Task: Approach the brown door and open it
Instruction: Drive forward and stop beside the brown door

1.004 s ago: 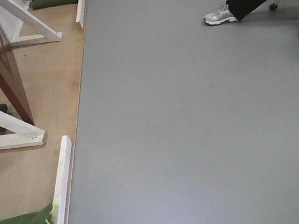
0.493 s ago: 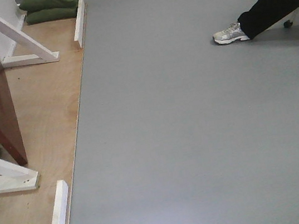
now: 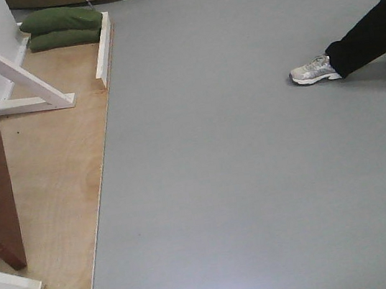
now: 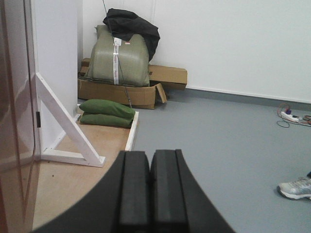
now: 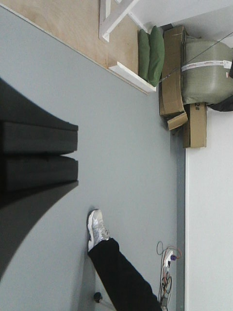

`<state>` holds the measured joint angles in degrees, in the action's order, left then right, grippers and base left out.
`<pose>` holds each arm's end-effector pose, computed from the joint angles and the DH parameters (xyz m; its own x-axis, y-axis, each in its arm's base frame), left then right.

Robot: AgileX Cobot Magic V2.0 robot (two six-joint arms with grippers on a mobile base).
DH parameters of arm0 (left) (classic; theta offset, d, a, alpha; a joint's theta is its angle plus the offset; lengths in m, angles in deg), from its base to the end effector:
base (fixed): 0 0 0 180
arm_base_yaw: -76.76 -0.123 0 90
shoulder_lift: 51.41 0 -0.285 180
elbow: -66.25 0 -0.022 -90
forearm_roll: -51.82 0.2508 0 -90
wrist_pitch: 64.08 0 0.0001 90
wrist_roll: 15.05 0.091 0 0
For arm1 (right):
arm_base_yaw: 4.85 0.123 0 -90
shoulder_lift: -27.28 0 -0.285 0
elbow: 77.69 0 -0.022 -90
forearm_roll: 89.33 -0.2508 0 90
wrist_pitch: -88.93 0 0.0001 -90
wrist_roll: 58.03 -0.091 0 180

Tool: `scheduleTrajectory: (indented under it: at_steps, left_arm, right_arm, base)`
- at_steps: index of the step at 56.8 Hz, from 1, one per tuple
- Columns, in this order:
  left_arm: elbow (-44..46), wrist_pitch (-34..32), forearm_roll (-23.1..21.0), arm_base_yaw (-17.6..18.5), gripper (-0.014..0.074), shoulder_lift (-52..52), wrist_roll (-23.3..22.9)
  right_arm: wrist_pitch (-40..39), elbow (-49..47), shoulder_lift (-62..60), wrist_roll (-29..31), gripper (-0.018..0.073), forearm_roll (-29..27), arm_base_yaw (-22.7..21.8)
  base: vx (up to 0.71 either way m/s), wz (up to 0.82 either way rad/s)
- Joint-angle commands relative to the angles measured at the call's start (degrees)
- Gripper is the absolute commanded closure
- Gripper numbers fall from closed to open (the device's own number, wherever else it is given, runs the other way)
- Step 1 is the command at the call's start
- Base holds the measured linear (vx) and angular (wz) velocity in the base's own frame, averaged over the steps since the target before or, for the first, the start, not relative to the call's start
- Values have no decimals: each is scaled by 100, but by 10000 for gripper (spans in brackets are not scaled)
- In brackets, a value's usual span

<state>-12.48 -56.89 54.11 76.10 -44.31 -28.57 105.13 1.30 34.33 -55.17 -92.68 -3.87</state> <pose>0.0566 0.0011 0.1935 -0.0484 -0.1956 -0.9795 -0.0265 0.9805 -0.1945 0.0547 0.0024 0.1779 -0.2117 0.0026 -0.9773 -0.0317 0.9995 0.0095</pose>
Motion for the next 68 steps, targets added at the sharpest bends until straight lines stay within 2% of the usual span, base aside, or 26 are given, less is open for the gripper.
scheduleTrajectory:
  at_steps: [1, 35, 68]
  left_arm:
    - [96, -452, 7, 30, 603, -72, -23]
    - [96, -452, 7, 30, 603, -72, -23]
    - [96, -452, 7, 30, 603, -72, -23]
  right_arm:
    - [-467, 28, -36, 47, 559, 40, -8]
    - [-467, 28, -36, 47, 559, 40, -8]
    - [-467, 28, -36, 47, 559, 40, -8]
  base:
    - [42, 4]
    - [36, 3]
    - [21, 0]
